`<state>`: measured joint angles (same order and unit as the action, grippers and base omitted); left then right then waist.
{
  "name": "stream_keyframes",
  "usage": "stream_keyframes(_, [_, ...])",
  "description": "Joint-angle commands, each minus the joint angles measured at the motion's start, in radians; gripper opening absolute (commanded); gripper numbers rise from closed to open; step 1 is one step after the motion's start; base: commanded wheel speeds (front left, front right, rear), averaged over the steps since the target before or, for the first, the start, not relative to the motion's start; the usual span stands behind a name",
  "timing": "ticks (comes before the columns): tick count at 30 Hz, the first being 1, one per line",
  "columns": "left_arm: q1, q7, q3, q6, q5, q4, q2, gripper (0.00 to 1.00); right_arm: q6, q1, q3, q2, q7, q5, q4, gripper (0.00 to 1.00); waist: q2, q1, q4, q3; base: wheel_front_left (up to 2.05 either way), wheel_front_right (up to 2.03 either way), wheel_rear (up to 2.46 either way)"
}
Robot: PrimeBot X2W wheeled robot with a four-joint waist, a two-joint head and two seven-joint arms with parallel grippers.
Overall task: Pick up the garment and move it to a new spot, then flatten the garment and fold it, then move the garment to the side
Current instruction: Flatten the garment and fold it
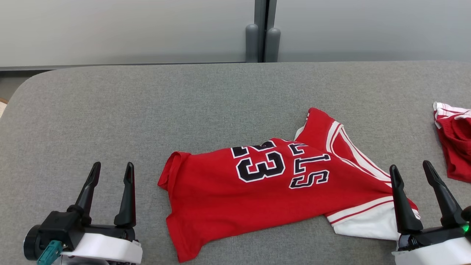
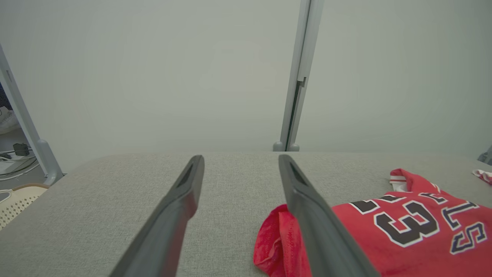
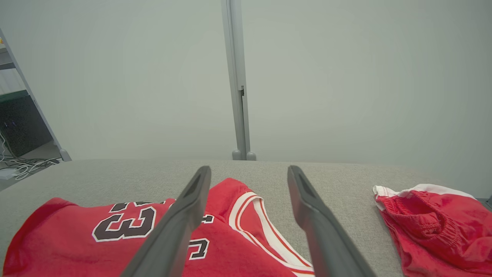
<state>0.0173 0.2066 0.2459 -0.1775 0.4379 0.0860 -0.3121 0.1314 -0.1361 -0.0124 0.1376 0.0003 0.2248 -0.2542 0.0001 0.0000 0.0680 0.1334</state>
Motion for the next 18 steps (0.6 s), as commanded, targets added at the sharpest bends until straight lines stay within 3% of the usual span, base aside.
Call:
stream_keyframes(1, [0.004,-0.001,0.003,-0.002,0.003,0.002,-0.006,1.0,-0.001,0.004,0.001,-0.001,0.0,-0.002,0.002,1.0,-0.0001,0.0,0.0,-0.001,0.0,0.0,0.0])
stream_keyframes(6, [0.013,-0.029,0.036,0.014,0.01,-0.012,0.001,1.0,-0.001,0.008,0.001,-0.003,0.002,0.002,0.006,1.0,-0.0001,0.0,0.001,-0.003,0.0,0.0,0.0])
stream_keyframes(13, [0.067,-0.182,0.152,0.08,0.08,-0.101,0.034,1.0,-0.001,0.015,0.005,-0.006,0.0,0.007,0.016,1.0,-0.0001,0.0,0.002,0.008,0.0,0.0,0.0])
stream_keyframes(18, [0.096,-0.253,0.201,0.101,0.113,-0.16,0.054,1.0,-0.001,0.018,0.009,-0.006,-0.006,0.009,0.023,1.0,-0.0001,0.0,0.008,0.018,0.0,0.0,0.0])
